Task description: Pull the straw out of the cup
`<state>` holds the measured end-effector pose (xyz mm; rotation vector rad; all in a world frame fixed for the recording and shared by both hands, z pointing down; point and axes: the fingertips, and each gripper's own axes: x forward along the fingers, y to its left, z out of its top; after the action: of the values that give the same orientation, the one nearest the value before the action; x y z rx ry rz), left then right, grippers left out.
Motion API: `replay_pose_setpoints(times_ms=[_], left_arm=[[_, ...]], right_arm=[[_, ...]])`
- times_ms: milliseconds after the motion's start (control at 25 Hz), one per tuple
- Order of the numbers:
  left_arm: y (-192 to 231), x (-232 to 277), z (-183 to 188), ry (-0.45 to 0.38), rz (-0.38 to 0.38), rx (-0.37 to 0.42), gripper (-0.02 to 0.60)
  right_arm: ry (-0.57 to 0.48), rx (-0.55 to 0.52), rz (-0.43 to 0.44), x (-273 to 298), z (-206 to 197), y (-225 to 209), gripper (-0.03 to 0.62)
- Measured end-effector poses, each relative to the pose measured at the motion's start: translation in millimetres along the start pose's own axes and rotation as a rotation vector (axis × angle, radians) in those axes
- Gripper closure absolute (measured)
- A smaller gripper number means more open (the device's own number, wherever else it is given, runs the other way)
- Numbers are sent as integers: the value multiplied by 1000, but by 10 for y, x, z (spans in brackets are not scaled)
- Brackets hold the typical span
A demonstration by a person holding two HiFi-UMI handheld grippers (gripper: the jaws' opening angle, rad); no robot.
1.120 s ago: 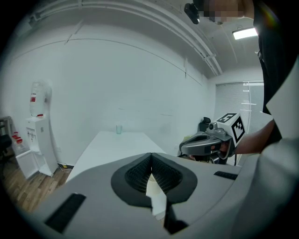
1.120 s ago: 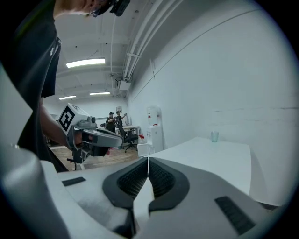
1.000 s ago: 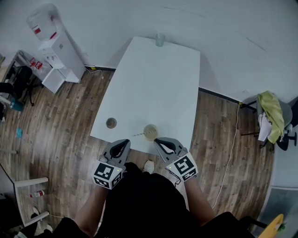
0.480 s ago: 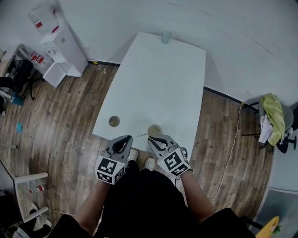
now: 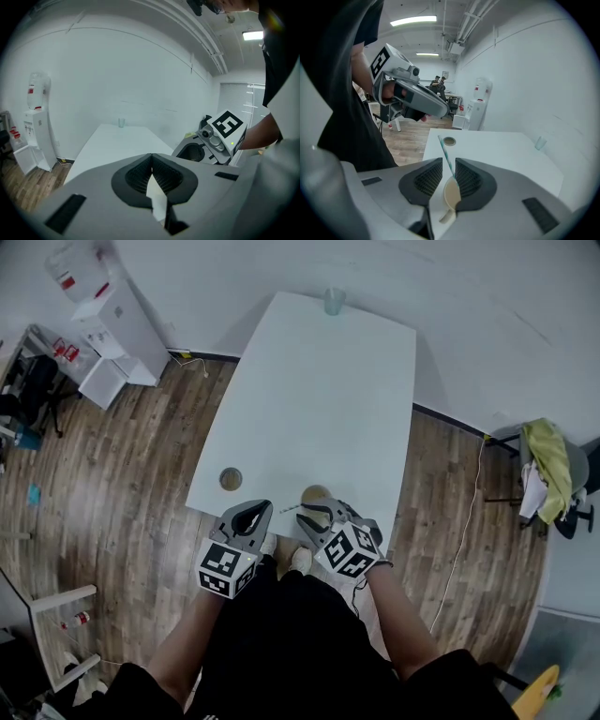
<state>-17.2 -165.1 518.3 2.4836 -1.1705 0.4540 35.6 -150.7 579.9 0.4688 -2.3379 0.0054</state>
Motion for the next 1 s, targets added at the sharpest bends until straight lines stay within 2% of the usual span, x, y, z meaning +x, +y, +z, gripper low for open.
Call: replay_pose_setpoints(times_ms=[320, 680, 1000], left_arm=[[90, -4, -6, 4, -14, -6, 566], [151, -24, -19, 16, -41, 5, 566], [171, -5, 31, 8, -70, 24, 566]], right_arm=[[75, -33, 26, 181, -69, 47, 502], [111, -14, 18, 291, -116, 25, 519], [67, 29, -44, 200, -35, -50, 551]])
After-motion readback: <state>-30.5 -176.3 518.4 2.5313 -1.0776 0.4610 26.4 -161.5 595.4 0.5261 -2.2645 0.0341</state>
